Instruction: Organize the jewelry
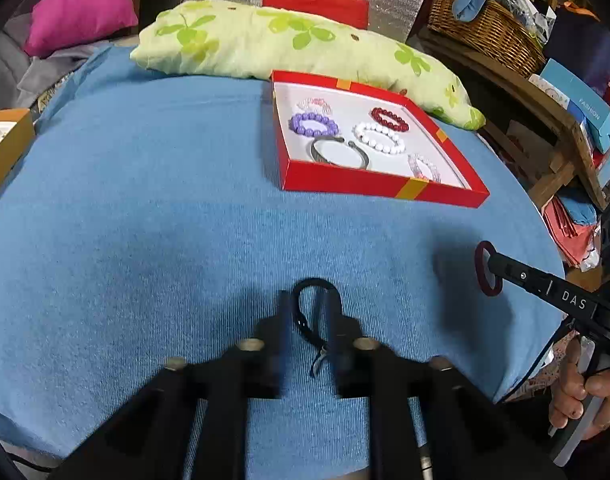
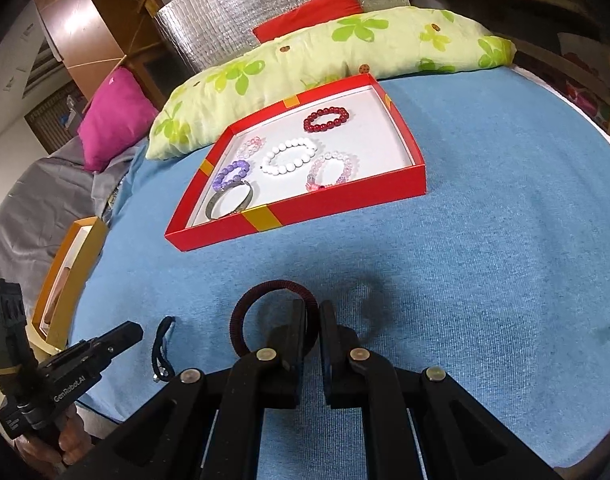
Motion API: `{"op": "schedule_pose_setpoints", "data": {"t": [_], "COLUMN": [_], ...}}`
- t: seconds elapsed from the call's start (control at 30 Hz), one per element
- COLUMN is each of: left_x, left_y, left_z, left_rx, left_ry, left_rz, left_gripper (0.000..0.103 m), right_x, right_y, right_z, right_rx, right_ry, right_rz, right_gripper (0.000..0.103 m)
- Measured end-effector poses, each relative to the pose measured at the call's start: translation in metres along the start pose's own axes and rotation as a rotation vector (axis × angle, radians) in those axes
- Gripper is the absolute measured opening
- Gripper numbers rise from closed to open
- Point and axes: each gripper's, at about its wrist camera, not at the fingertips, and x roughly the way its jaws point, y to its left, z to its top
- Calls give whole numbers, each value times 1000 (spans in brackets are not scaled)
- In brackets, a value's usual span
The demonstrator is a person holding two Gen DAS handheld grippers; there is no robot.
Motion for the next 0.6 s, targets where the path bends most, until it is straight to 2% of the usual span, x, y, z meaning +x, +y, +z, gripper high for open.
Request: {"op": "schedule_pose_setpoints", "data": {"t": [0.03,0.07,0.17,0.43,0.6], "left_x": [0,0,1,15,15], "left_y": [-1,-1,-6,-15,-17], "left_z": [-1,-2,-5,-11,-11], "left_rx": [1,3,10,41,52], "left_ry": [1,1,13,66,50], "left_rz": [5,6,-20,39,73], "left_gripper": [41,47,56,56,52], "right_x": [0,1,2,12,15], "right_y": [0,1,2,2,-1], "right_z": [0,-1,-1,-4,-5], "right_rx": [-3,-7,-9,-9,2], "right_ry": [1,1,4,37,51], "right_rz": [-3,-7,-8,-29,-36], "right_gripper": [8,7,8,8,8]}}
